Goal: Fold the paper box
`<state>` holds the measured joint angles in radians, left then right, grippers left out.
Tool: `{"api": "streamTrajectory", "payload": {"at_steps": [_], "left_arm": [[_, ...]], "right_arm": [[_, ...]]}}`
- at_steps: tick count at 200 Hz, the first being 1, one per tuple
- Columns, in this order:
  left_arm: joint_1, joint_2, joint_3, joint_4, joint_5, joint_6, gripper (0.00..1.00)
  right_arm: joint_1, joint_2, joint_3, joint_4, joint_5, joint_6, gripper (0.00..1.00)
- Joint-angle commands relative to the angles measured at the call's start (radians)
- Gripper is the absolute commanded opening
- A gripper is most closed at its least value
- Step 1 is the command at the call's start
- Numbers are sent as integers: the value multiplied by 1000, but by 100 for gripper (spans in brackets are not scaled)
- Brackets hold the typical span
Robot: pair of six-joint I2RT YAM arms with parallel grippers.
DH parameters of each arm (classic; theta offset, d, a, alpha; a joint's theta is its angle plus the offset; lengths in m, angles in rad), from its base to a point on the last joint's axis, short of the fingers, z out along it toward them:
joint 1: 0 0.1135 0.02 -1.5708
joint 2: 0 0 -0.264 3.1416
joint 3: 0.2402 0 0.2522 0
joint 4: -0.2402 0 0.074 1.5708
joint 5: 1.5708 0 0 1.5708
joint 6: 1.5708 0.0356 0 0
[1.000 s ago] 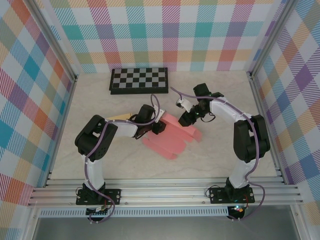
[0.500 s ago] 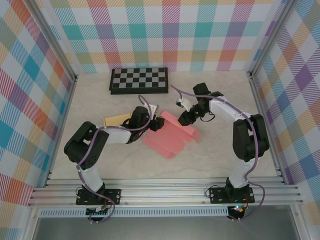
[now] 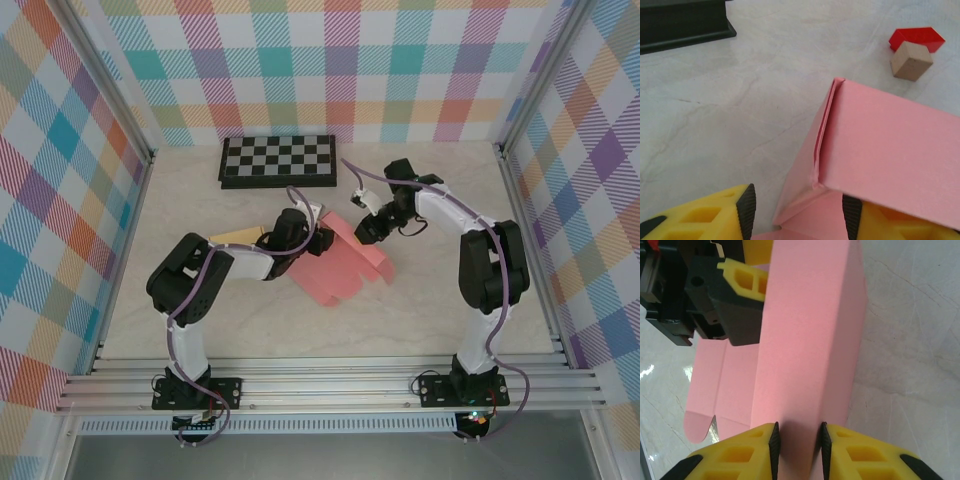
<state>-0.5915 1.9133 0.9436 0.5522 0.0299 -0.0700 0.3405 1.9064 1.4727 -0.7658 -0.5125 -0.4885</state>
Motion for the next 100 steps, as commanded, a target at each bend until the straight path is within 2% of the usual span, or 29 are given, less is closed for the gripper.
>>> {"api": "streamTrajectory", "payload": {"at_steps": [1,11,22,41,67,85,100], "left_arm": [[-5,31,50,41,-33,-16,38],[-6,44,61,56,-30,-26,24],[-8,55,70,77,-22,-37,17],[-13,68,83,111,2,-58,15],[-30,81,109,126,33,-63,7],[-37,94,125,121,35,-63,0],[-41,105,138,121,50,-67,0]], "right_arm": [[-10,48,18,-57,-64,20,27],[-11,51,20,-56,-104,27,27],[-15,51,16,-51,-155,32,27],[-33,62,11,-42,-247,44,27],[-77,84,12,-27,-320,99,25],[-87,78,5,-12,-304,106,25],[-87,74,0,6,-270,125,29]]}}
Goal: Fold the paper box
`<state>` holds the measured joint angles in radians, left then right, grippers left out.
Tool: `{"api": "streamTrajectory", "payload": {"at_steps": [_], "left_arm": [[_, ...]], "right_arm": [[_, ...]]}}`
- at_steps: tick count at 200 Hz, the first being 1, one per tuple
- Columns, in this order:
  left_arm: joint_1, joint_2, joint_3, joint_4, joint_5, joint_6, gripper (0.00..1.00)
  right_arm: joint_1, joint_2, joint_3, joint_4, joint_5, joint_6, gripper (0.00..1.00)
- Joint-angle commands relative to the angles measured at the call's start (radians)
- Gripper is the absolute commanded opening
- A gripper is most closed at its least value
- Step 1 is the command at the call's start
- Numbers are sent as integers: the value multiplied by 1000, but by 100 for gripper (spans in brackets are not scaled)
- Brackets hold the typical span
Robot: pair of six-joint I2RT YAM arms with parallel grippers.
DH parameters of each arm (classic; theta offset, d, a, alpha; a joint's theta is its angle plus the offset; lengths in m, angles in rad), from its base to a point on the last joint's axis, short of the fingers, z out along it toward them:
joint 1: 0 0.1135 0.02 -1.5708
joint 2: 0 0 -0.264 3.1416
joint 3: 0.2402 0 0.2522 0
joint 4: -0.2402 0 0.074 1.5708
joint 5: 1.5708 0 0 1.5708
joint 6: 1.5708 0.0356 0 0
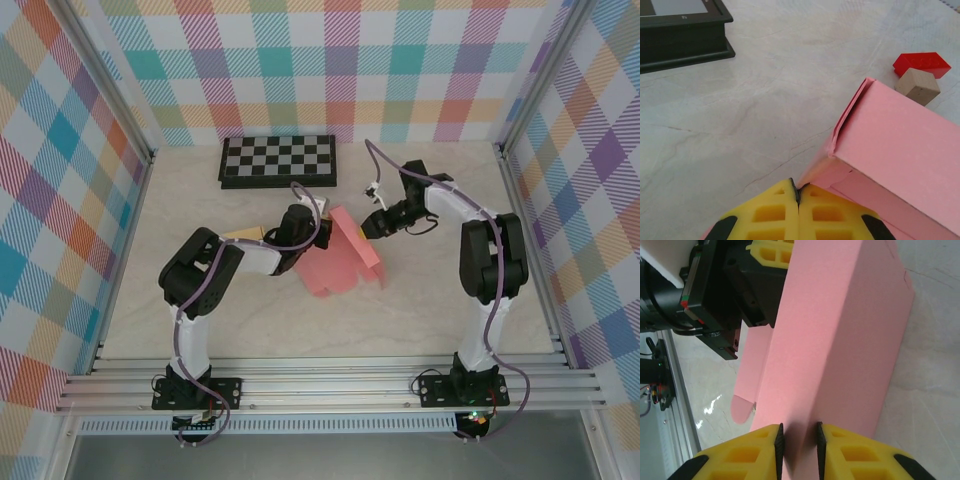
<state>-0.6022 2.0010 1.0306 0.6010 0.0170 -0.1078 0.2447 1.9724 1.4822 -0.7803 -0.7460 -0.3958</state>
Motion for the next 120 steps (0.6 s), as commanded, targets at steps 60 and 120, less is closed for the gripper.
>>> {"api": "streamTrajectory", "payload": {"at_steps": [60,120], "left_arm": [[35,-27,38,-69,142,-29,33],[199,-169,-43,-223,331,84,48]], "right_arm": [[7,43,12,-7,99,10,29],[-7,62,36,-60,74,-88,27]]}}
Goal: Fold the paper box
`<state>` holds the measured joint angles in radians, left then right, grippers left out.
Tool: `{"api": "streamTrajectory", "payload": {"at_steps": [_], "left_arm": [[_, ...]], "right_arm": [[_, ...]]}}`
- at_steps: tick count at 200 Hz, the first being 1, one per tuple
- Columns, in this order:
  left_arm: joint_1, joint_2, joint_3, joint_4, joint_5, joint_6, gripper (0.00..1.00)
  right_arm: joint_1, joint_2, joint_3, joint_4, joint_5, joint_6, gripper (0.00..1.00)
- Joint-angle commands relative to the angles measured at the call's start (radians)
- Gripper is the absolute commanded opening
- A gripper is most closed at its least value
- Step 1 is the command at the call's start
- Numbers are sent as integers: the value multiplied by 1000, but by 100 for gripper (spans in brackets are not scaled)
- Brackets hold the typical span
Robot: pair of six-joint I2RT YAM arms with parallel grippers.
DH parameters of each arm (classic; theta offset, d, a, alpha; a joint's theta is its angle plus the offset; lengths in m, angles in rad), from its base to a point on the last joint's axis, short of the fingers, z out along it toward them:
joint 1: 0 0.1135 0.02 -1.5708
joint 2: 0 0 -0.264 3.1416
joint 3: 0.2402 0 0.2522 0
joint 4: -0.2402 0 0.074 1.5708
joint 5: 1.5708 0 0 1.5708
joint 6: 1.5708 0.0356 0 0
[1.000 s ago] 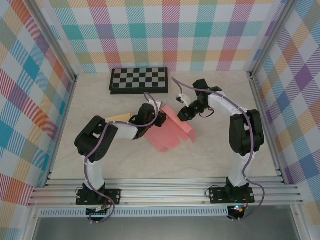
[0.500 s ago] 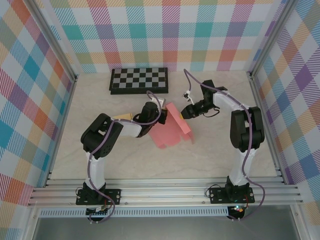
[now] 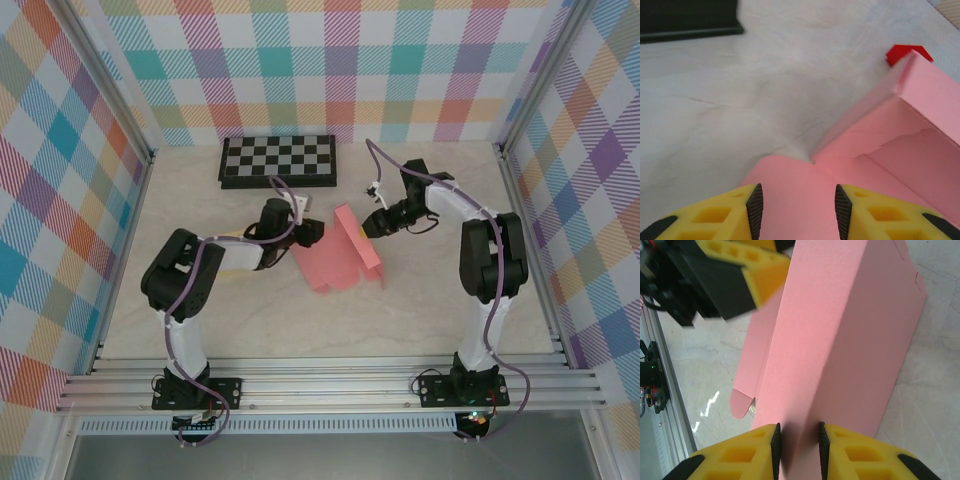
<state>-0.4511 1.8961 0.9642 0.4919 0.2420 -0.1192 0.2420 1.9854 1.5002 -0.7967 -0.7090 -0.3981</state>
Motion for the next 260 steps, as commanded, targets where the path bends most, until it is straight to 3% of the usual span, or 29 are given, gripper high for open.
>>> {"api": "streamTrajectory", "payload": {"at_steps": [1,22,53,110,163,218,242,250,260], "left_arm": [[48,-63,27,-120,112,104,48],[47,-15,125,-266,243,257,50],[41,67,215,-319,313,347,53],[-24,190,347,-307,218,382,56],[-54,231,386,-258,236,313,61],[-75,196,275,-56,196,254,53],[-104,208,265,27,194,236,45],[-118,213,265,48,187,236,41],[-133,220,266,73,176,230,25]], "right_arm": [[-4,49,18,-45,35,-89,27],[-14,61,37,-80,-11,-148,27],[-28,107,88,-150,-41,-215,27],[-33,119,94,-170,-81,-269,27],[-75,157,134,-234,-183,-306,27],[-85,177,128,-220,-180,-292,26],[-86,187,124,-223,-202,-294,25],[-86,189,124,-226,-212,-297,25],[-86,191,123,-226,-219,-297,25]]}}
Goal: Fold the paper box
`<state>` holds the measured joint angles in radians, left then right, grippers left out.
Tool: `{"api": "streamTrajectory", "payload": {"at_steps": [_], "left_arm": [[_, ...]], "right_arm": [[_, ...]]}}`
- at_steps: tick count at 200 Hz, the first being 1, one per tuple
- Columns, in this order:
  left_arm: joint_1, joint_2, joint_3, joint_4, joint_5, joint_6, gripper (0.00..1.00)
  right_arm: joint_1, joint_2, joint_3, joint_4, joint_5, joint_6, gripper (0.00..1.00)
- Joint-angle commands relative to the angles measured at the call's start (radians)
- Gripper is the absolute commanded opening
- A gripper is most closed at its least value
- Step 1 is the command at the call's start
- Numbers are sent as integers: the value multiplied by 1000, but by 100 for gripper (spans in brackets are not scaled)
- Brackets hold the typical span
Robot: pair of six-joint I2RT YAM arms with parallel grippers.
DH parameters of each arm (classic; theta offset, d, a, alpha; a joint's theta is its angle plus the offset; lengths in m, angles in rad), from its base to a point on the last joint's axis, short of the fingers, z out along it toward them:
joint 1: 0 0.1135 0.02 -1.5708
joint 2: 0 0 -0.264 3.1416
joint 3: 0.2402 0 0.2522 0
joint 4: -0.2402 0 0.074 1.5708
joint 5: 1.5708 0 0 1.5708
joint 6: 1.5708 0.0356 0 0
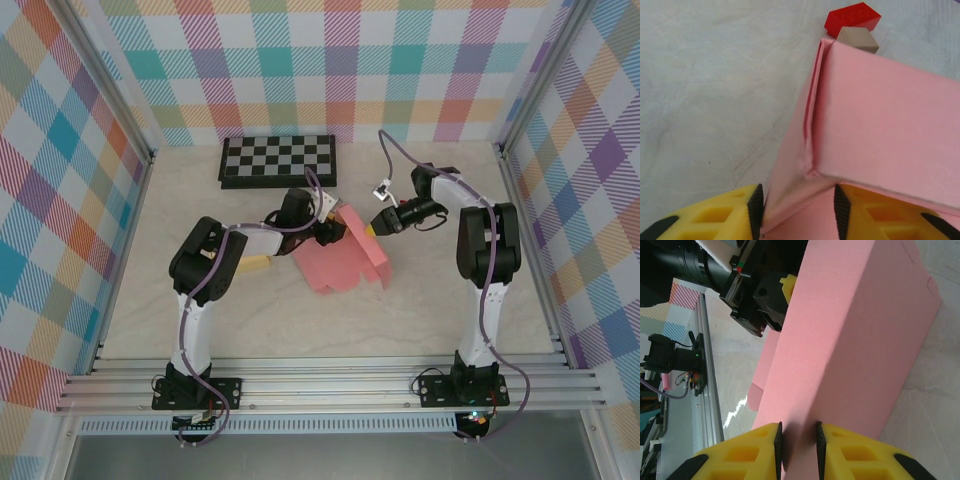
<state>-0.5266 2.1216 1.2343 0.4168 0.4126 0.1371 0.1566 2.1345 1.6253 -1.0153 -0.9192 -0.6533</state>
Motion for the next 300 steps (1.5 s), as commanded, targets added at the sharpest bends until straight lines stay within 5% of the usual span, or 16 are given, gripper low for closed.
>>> {"api": "streamTrajectory", "payload": {"at_steps": [1,25,89,137,207,246,300], "left_arm": [[-59,-5,-5,150,4,-26,23],[-80,7,-10,223,-41,-47,0],[-101,-8,-52,266,-254,-222,0],[-108,-102,-164,174,-213,-315,0],[-108,-248,-165,-314,-129,-306,0],[-107,-297,-82,-735,-110,-233,0],[-107,-290,85,-1264,-118,-117,0]], "right_arm": [[0,42,-2,-7,-9,-42,25],[-3,45,-2,-13,-8,-40,25],[-15,27,-18,42,-8,24,25],[-26,-78,-71,163,47,117,32],[-25,-283,-105,293,127,61,41],[-25,-322,-93,307,151,74,41],[19,-485,-284,397,205,114,41]]}}
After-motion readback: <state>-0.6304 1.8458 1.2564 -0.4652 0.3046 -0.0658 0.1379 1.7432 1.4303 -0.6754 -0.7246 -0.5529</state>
